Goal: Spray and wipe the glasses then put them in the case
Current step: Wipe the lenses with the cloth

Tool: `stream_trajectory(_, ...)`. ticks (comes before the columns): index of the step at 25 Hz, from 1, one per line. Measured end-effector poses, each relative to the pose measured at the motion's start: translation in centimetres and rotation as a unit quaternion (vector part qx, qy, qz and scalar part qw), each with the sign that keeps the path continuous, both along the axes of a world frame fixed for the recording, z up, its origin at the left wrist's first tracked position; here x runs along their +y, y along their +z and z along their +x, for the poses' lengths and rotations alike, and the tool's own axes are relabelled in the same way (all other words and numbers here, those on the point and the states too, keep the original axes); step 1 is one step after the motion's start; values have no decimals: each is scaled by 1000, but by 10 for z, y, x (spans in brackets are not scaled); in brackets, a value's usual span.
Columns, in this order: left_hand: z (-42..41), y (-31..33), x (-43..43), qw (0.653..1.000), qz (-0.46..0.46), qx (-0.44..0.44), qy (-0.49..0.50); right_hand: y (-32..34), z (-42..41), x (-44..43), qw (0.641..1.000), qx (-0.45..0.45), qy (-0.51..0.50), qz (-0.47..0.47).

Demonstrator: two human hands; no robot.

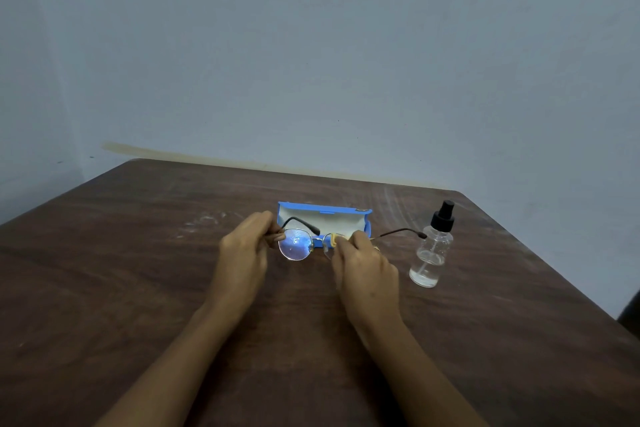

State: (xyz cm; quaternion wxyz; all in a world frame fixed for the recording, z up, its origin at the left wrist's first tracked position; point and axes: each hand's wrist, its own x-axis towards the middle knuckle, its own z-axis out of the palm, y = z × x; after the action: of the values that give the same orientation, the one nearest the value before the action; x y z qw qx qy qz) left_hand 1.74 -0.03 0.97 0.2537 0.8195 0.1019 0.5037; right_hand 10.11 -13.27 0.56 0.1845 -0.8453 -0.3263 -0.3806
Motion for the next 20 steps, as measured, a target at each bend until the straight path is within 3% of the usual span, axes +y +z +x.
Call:
stream_trajectory(3, 2, 0, 2, 999, -24, -7, 25, -2, 3, 0, 997, 27, 64, -28)
stream_trajectory(7, 3, -4, 7, 996, -75, -14, 39, 1, 3, -4, 977, 138, 146, -76)
stream_trajectory(15, 3, -4, 14, 990, -111, -12, 90, 8, -1, -7, 983, 25, 137, -116)
stream_trajectory(20, 2, -2, 13, 992, -88, -25, 85, 14, -7, -8, 988, 37, 94, -117)
